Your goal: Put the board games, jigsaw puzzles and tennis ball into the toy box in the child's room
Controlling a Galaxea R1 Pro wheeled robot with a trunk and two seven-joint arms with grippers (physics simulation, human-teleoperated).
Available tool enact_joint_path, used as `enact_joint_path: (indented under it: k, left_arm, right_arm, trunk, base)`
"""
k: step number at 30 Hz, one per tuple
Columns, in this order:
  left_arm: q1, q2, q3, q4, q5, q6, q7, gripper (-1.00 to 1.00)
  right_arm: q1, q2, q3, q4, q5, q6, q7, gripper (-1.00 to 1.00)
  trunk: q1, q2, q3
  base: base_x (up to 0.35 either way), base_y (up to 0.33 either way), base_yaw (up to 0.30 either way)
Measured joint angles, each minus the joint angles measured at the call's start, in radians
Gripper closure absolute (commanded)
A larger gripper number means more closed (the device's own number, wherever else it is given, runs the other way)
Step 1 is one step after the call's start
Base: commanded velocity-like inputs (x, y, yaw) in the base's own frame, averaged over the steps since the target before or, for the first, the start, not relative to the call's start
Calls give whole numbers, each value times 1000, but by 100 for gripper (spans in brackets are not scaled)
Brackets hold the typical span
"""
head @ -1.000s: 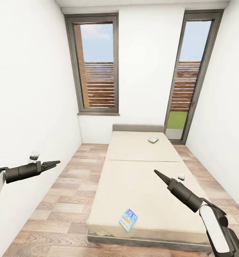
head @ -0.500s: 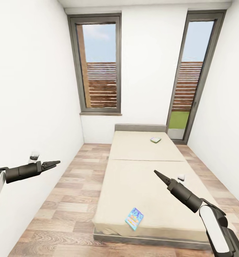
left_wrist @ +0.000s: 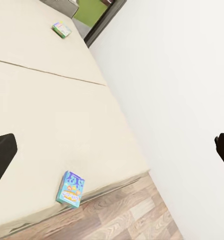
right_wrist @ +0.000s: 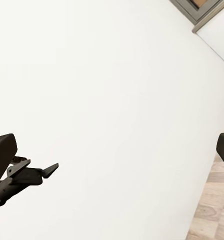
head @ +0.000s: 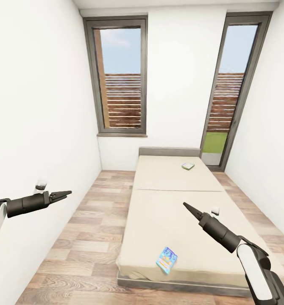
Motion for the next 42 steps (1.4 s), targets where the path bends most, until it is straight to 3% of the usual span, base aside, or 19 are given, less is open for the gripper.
enact_joint_path:
  k: [8, 21, 28, 34, 40, 42]
  left_arm:
    - [0, 1, 1, -2, 1, 0, -3, -100]
    - [0, 1, 2, -6, 2, 3, -4, -100]
    - [0, 2, 2, -6, 2, 9, -4, -100]
    - [0, 2, 2, -6, 2, 18, -4, -100]
    - [0, 2, 3, -4, -2, 35, -2, -100]
    - [0, 2, 3, -3, -3, 56, -1, -100]
  right_arm:
    - [0, -2, -1, 6, 0, -2, 0, -100]
    - [0, 1, -34, 25, -1, -3, -2, -100]
    - [0, 0, -40, 74, -3, -3, -6, -100]
    - [-1, 1, -45, 95, -6, -4, -10, -100]
    - [-1, 4, -77, 116, -7, -5, -15, -100]
    - [-1, 4, -100, 170, -8, -4, -20, -100]
  trunk:
    - [0, 0, 0]
    - [0, 0, 0]
    - [0, 0, 0]
    - [23, -41, -18]
    - [27, -49, -21]
    - [27, -49, -22]
  base:
    - [19, 51, 0]
    - [1, 4, 0]
    - [0, 0, 0]
    - [0, 0, 0]
    - [0, 0, 0]
    - [0, 0, 0]
